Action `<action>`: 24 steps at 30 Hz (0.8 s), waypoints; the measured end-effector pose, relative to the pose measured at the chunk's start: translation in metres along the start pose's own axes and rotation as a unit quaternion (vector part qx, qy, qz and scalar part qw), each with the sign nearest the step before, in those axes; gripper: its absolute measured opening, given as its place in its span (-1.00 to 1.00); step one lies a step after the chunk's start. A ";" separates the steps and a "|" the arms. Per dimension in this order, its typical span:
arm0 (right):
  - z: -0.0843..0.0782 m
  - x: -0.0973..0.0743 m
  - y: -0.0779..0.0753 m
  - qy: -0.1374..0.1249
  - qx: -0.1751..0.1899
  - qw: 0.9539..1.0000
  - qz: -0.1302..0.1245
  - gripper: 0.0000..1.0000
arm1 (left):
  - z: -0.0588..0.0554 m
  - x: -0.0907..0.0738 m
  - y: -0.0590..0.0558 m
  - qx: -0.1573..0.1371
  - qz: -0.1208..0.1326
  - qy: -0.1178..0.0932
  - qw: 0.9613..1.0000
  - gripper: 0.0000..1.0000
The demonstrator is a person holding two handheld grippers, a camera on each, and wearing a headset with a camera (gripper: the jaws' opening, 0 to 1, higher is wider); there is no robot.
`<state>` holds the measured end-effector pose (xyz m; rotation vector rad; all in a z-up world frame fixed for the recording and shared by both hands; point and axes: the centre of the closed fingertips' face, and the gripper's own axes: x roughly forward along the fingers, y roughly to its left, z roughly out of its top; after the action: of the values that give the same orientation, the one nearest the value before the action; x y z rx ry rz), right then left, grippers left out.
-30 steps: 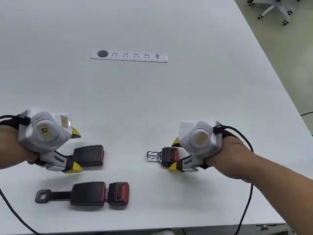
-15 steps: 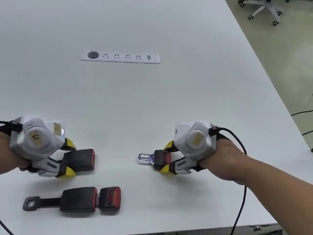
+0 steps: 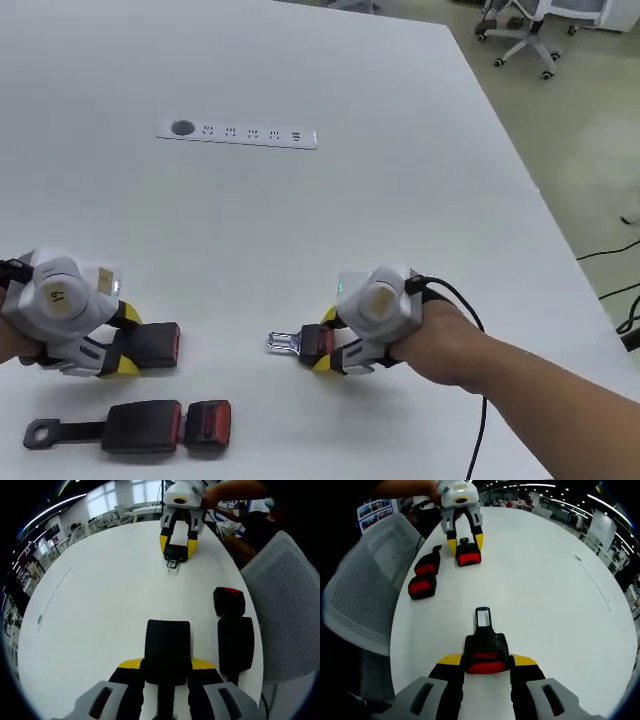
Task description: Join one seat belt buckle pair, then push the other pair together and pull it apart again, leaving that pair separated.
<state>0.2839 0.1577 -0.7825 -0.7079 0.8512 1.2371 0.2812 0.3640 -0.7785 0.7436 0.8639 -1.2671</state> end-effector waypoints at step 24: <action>0.057 0.032 0.024 -0.023 -0.020 0.999 0.018 -0.36 | 0.001 0.000 -0.001 0.000 -0.005 0.001 1.000 -0.32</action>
<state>0.2728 0.2267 -0.7803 -0.6954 0.8069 1.3009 0.2805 0.3631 -0.7787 0.7414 0.8707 -1.2741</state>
